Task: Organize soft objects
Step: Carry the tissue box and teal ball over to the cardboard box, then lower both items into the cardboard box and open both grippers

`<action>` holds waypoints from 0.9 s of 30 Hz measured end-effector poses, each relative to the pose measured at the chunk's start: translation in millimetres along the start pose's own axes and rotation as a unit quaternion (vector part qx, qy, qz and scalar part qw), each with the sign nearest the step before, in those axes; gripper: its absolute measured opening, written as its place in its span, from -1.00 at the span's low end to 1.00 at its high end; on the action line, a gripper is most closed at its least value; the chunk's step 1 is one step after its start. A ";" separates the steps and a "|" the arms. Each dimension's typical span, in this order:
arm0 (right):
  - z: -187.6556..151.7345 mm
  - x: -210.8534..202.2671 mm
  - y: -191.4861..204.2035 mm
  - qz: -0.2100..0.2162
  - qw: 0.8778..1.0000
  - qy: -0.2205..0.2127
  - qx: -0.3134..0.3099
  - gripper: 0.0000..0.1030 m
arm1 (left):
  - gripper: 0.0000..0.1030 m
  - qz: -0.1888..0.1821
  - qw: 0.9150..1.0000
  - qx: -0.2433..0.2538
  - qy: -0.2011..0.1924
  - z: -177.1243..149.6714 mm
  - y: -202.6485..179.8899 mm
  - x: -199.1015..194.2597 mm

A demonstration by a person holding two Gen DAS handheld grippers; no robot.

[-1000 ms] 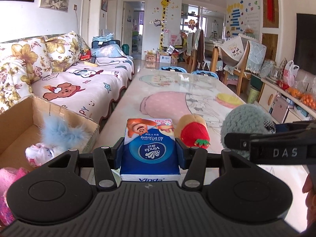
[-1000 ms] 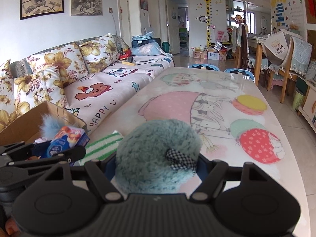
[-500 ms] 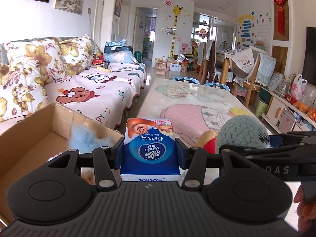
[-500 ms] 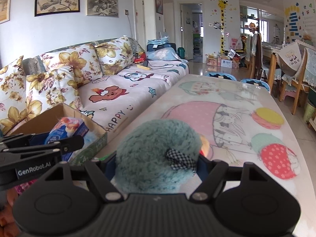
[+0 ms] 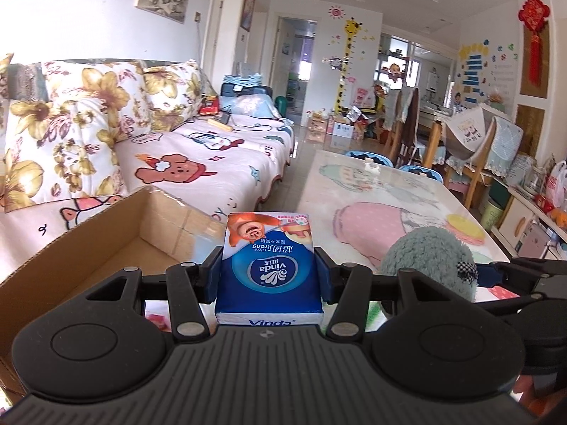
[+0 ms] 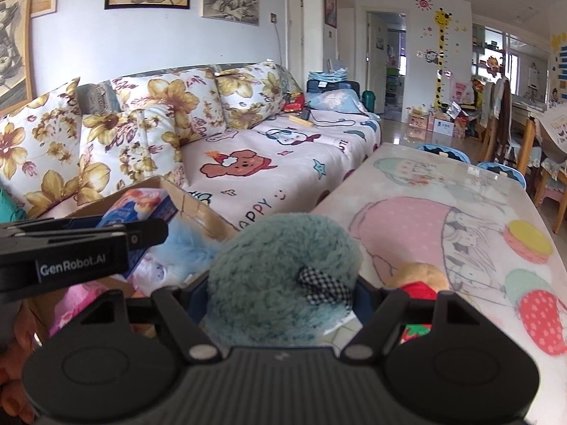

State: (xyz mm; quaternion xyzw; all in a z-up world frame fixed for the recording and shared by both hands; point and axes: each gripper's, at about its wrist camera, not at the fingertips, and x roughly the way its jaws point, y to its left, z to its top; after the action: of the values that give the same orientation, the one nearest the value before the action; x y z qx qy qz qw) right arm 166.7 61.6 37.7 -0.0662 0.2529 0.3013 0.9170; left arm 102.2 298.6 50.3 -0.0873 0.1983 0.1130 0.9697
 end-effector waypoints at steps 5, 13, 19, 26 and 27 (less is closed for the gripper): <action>5.3 11.3 13.9 0.011 1.000 0.001 -0.012 0.48 | 0.22 0.012 1.000 -0.011 0.001 2.2 -0.4 -1.1; 12.4 26.4 32.2 0.032 0.999 0.000 -0.029 0.48 | 0.22 0.034 0.999 -0.024 0.004 2.2 -4.6 -5.9; 16.1 36.6 40.9 0.037 0.998 0.002 -0.040 0.48 | 0.22 0.048 0.998 -0.038 0.004 1.9 -4.8 -13.1; 15.9 52.8 57.5 0.046 0.996 0.010 -0.073 0.48 | 0.22 0.067 0.996 -0.055 0.005 3.0 -1.3 -20.7; 15.4 56.1 60.3 0.048 0.996 0.012 -0.076 0.48 | 0.22 0.070 0.996 -0.058 0.004 3.4 -0.2 -22.0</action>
State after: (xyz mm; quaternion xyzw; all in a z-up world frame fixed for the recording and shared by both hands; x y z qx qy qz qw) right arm 176.6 143.7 24.6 -0.1272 0.2432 0.3627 0.8906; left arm 83.8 295.1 62.3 -0.1301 0.2010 0.1916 0.9518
